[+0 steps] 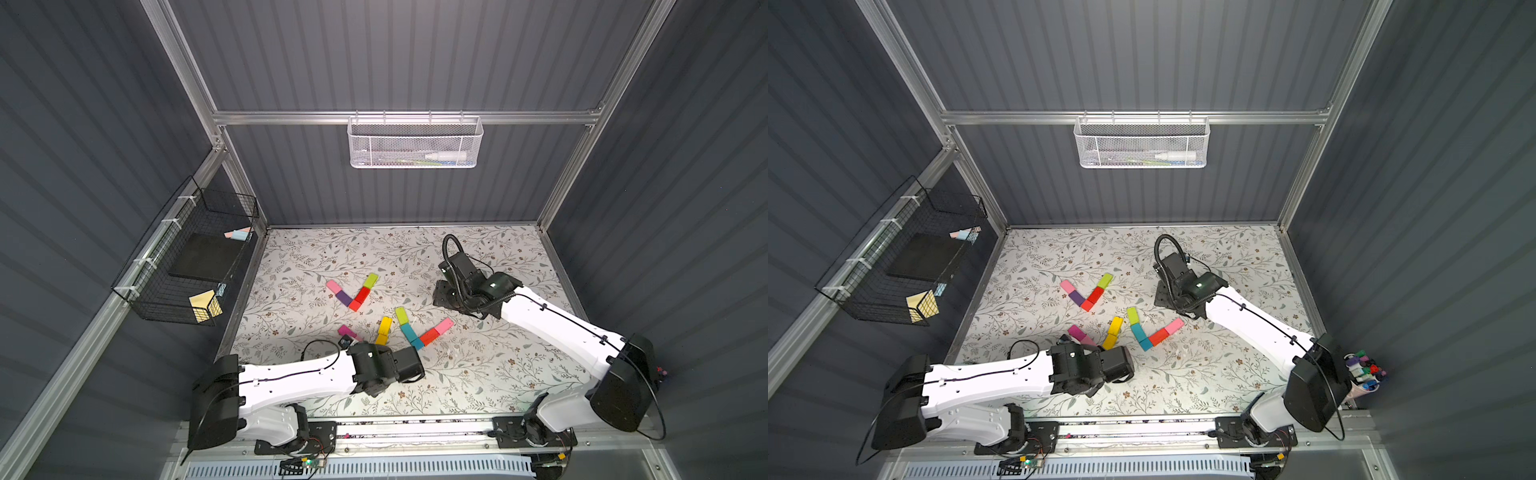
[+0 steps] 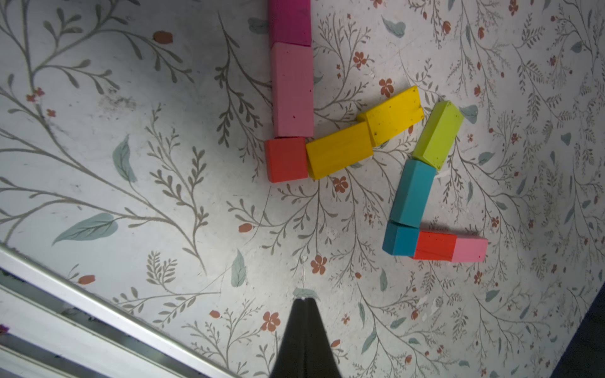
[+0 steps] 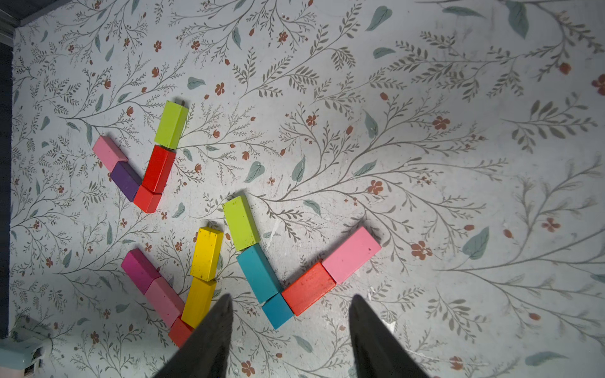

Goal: Assemble the letter v with building blocks
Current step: Adjust the building block at the center of the board.

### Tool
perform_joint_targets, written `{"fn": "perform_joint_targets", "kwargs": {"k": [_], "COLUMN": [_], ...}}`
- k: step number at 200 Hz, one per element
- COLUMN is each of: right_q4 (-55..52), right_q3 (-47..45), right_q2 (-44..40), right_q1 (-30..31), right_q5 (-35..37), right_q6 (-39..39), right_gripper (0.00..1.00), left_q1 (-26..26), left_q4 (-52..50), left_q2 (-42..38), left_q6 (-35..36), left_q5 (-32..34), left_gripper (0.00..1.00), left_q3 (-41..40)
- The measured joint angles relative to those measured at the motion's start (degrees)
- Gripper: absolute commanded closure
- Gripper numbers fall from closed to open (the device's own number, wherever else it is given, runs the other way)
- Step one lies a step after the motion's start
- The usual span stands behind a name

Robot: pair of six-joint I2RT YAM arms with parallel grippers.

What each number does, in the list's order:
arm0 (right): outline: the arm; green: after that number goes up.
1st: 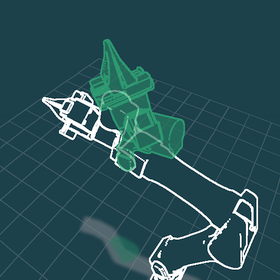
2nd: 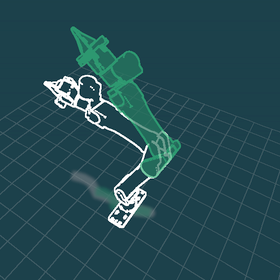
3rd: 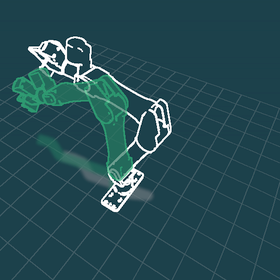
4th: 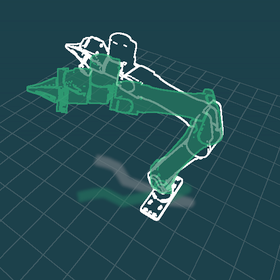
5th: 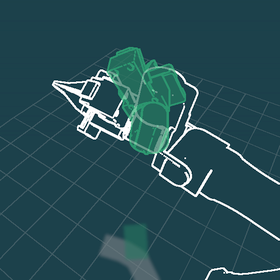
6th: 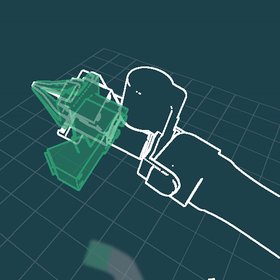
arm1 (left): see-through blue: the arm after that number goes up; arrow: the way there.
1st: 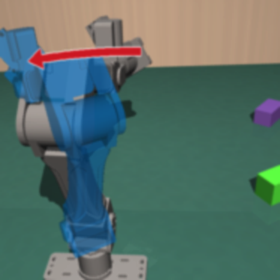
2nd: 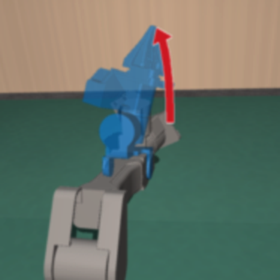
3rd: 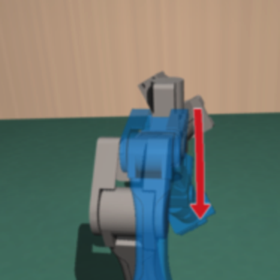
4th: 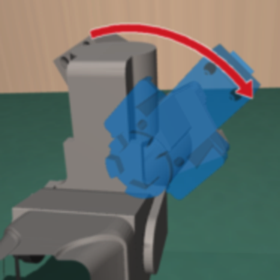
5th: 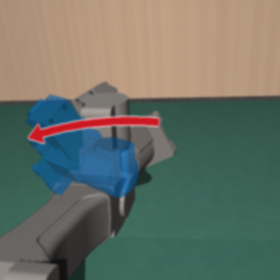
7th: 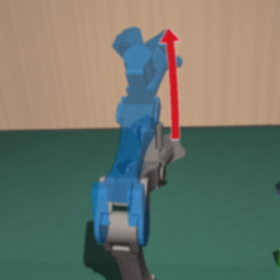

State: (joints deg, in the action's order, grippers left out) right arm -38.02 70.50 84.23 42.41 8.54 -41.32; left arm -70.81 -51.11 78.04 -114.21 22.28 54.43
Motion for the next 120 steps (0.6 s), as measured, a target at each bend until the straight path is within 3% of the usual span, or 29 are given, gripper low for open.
{"fn": "perform_joint_targets", "kwargs": {"k": [25, 57, 75, 95, 120], "right_q4": [0.8, 3.1, 3.1, 2.8, 2.7], "right_q3": [0.0, -2.7, -2.9, -0.9, 2.3], "right_q2": [2.0, 3.5, 5.6, 9.8, 15.8], "right_q1": [-0.1, 1.6, 5.9, 11.7, 16.5], "right_q5": [-5.8, -15.4, -18.1, -21.1, -24.9], "right_q6": [1.1, 3.3, 5.1, 7.3, 8.4], "right_gripper": [0.50, 0.68, 0.77, 1.00, 1.00], "left_q1": [1.7, 1.7, 1.8, 1.8, 1.9], "left_q4": [1.5, 5.9, 5.5, 3.7, 2.4], "left_q2": [-1.6, -16.0, -22.8, -25.9, -26.7], "left_q6": [1.3, 5.8, 7.7, 10.4, 15.6], "left_q5": [2.3, 14.6, 23.6, 32.7, 40.5], "left_gripper": [1.00, 1.00, 0.90, 0.84, 0.78], "left_q3": [-0.2, 1.5, 7.0, 15.3, 23.5]}}
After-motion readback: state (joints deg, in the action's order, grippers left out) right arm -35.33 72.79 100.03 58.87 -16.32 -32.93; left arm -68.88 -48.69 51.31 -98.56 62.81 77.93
